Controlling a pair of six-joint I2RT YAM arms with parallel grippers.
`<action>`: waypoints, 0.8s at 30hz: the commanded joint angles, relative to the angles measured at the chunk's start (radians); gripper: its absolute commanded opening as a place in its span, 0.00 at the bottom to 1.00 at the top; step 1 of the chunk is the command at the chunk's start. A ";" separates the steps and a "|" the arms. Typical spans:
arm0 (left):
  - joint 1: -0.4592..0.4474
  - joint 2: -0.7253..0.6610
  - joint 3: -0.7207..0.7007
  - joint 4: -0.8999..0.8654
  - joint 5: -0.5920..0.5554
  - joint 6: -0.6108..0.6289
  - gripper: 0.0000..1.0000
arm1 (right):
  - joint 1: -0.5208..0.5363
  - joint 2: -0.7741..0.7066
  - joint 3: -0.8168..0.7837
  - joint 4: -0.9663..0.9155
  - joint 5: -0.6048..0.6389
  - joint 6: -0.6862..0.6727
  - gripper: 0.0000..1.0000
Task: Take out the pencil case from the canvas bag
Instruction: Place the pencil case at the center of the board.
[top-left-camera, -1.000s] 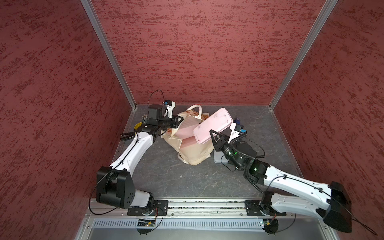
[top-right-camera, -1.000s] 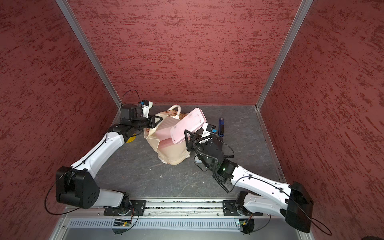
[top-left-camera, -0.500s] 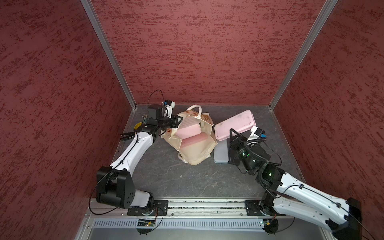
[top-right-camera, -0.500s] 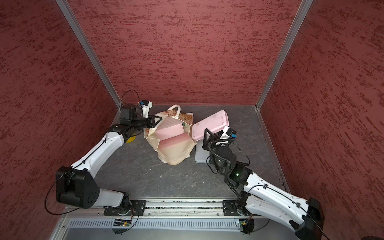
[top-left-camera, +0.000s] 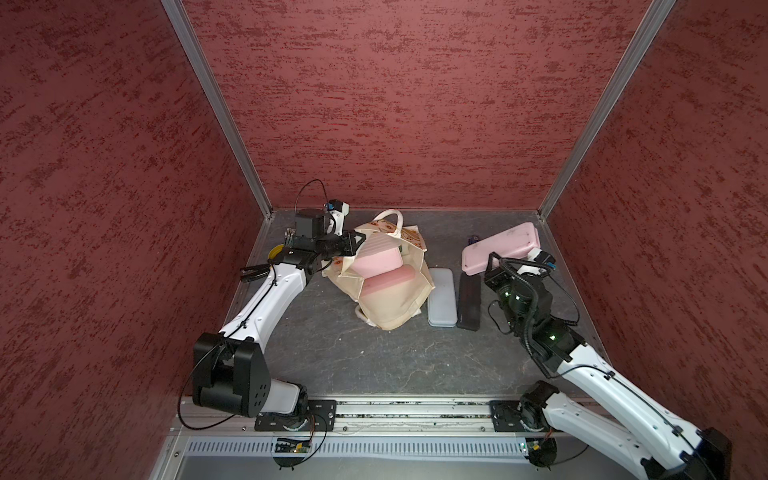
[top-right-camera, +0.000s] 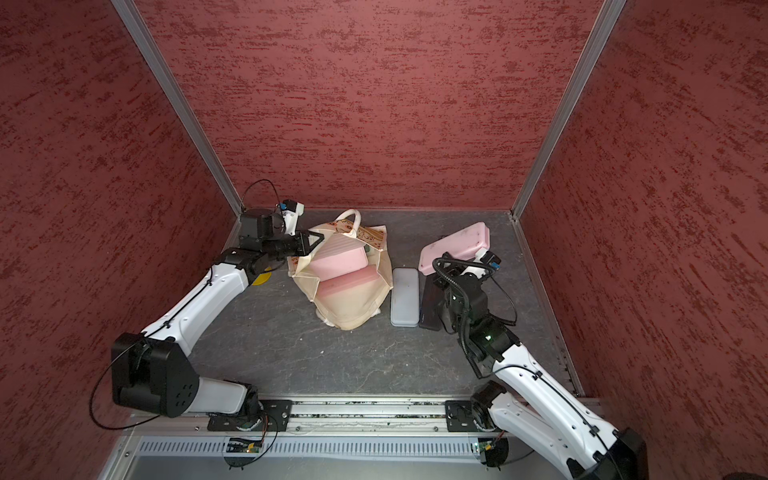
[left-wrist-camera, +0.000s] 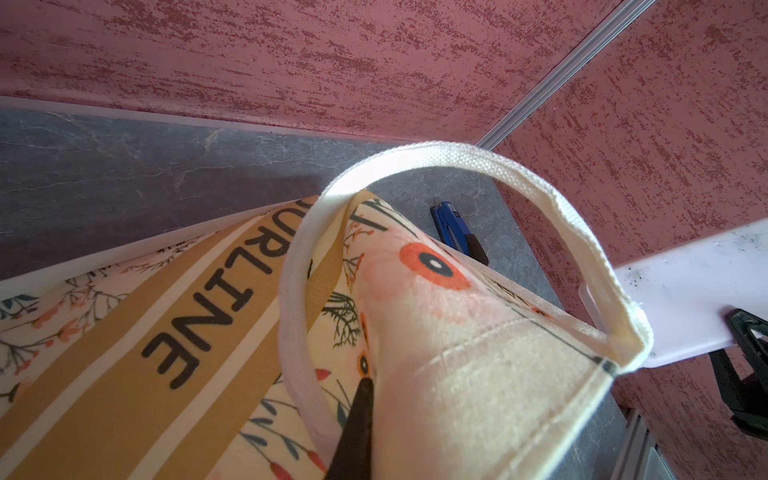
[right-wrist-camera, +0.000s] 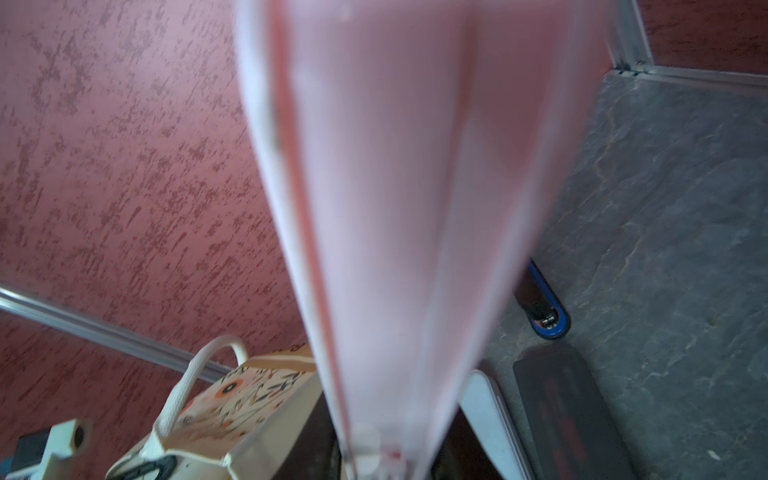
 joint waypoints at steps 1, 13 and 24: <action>0.014 0.000 -0.015 0.024 -0.013 -0.008 0.00 | -0.095 -0.034 -0.013 0.000 -0.104 0.017 0.19; 0.011 -0.005 -0.016 0.025 -0.007 -0.011 0.00 | -0.426 -0.021 -0.100 -0.005 -0.362 0.046 0.20; 0.012 -0.003 -0.018 0.026 -0.007 -0.011 0.00 | -0.633 0.006 -0.254 0.118 -0.512 0.114 0.20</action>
